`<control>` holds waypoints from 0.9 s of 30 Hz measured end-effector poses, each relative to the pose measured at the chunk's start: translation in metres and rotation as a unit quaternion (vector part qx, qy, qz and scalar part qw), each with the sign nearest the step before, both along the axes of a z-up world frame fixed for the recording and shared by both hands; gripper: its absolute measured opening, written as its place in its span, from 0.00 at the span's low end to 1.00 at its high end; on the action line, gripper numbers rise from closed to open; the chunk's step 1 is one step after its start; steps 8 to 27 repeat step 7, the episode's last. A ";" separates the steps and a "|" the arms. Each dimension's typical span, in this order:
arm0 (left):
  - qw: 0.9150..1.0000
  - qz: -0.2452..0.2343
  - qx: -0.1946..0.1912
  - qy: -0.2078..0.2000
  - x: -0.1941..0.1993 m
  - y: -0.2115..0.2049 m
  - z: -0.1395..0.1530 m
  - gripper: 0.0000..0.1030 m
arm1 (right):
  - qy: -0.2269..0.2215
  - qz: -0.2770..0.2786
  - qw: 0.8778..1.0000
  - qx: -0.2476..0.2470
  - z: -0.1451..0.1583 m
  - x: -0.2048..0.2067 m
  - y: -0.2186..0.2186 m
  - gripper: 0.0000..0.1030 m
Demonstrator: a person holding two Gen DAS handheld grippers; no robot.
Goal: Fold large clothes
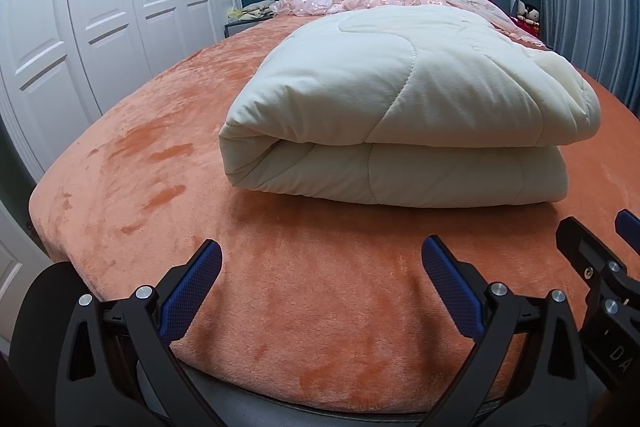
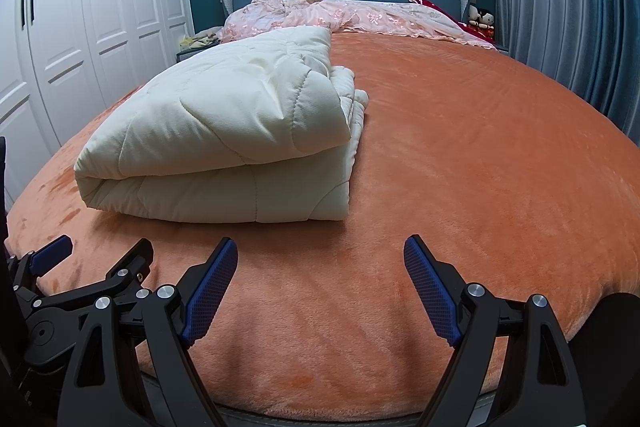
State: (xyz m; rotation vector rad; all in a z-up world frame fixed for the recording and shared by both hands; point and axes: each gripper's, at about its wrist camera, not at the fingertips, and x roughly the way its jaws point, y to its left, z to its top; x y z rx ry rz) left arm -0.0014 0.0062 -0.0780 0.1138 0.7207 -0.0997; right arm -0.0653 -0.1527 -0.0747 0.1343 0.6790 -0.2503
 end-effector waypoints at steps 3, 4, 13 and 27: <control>1.000 -0.001 -0.003 0.001 0.000 0.001 0.000 0.95 | 0.001 0.000 1.000 0.000 0.000 0.000 0.000 0.81; 1.000 -0.001 -0.003 0.002 0.001 0.001 0.000 0.95 | 0.002 0.000 1.000 -0.001 -0.001 0.001 0.000 0.81; 1.000 -0.002 -0.004 0.004 0.002 0.002 -0.001 0.95 | 0.003 -0.001 1.000 -0.001 -0.002 0.001 0.000 0.81; 1.000 -0.002 -0.004 0.004 0.002 0.002 -0.001 0.95 | 0.003 -0.001 1.000 -0.001 -0.002 0.001 0.000 0.81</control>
